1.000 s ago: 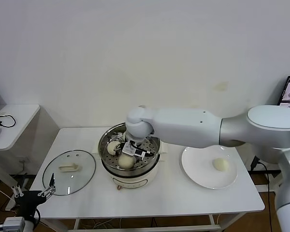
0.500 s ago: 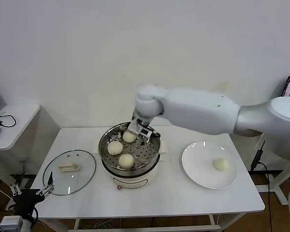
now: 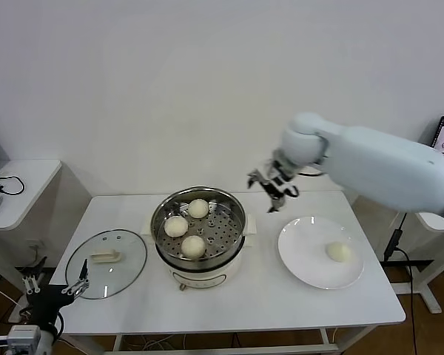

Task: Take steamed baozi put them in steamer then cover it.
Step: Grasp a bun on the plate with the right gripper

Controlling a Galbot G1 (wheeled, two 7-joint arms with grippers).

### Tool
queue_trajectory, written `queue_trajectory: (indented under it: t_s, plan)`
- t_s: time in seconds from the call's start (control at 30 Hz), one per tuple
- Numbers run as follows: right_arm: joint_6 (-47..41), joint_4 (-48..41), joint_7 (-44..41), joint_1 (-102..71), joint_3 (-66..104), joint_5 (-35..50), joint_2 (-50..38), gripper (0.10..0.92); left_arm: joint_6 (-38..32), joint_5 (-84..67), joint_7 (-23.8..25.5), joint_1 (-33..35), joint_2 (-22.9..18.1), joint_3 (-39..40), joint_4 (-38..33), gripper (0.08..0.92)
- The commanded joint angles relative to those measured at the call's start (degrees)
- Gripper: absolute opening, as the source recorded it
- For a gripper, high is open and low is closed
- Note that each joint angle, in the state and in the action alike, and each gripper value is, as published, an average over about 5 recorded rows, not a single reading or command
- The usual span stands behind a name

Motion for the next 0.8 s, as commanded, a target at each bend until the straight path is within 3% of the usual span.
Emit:
queue_trajectory:
  t_s: [0.03,0.3,0.8]
  plan:
    - [-6.19,2.89,-1.06,-15.50,11.58,-4.27,-19.82,0.823,0.03,0.29,0.01,0.04,0.30,0.74,0.09,0.823]
    - [-3.31,-2.26,-2.13,-32.47,24.78,-10.69,-21.42,0.823,-0.12,1.66,-0.01,0.40,-0.05,1.78,0.75,0.823]
    - [0.69,-16.04,-1.65,-40.79,33.71,-21.22,-11.16,0.823,-0.12,2.12,-0.03,1.64,-0.60,0.91,0.94,0.823]
